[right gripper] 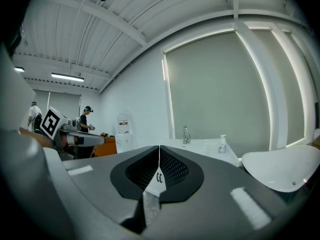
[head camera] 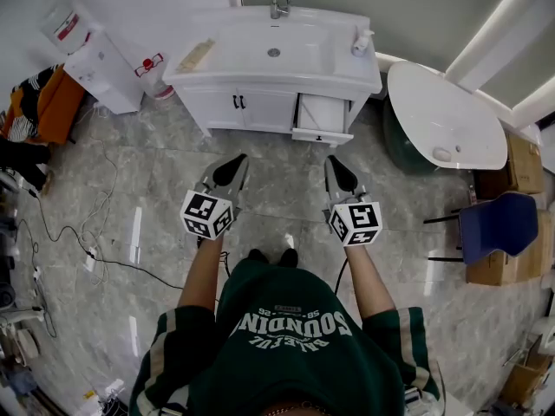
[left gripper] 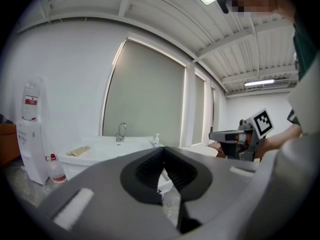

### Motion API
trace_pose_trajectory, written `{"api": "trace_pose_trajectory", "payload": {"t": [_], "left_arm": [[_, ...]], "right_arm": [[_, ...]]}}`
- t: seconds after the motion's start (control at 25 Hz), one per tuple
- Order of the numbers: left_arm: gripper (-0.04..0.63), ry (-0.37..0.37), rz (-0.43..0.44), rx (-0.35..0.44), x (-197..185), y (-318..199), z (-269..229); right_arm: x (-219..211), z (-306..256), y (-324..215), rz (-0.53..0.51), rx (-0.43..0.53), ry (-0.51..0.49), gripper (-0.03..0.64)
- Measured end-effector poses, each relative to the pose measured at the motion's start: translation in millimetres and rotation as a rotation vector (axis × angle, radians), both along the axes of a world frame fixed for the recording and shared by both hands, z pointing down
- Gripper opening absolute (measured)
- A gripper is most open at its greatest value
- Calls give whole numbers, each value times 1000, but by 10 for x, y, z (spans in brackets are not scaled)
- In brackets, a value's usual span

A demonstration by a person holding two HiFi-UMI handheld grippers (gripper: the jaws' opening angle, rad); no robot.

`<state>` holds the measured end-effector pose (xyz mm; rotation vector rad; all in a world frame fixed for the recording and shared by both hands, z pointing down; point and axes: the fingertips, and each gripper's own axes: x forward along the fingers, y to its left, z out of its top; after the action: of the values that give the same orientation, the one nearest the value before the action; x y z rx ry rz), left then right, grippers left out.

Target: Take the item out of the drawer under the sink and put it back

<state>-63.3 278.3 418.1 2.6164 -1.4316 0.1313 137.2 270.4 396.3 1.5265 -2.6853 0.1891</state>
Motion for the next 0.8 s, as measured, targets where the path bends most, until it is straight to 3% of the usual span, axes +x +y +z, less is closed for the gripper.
{"api": "trace_pose_trajectory", "payload": {"t": [0.44, 0.8], "left_arm": [[51, 1, -40, -9, 23, -29, 67], [51, 21, -6, -17, -7, -754, 206]], "right_arm": [[89, 80, -45, -33, -11, -10, 3], [26, 175, -642, -9, -22, 7, 3]]}}
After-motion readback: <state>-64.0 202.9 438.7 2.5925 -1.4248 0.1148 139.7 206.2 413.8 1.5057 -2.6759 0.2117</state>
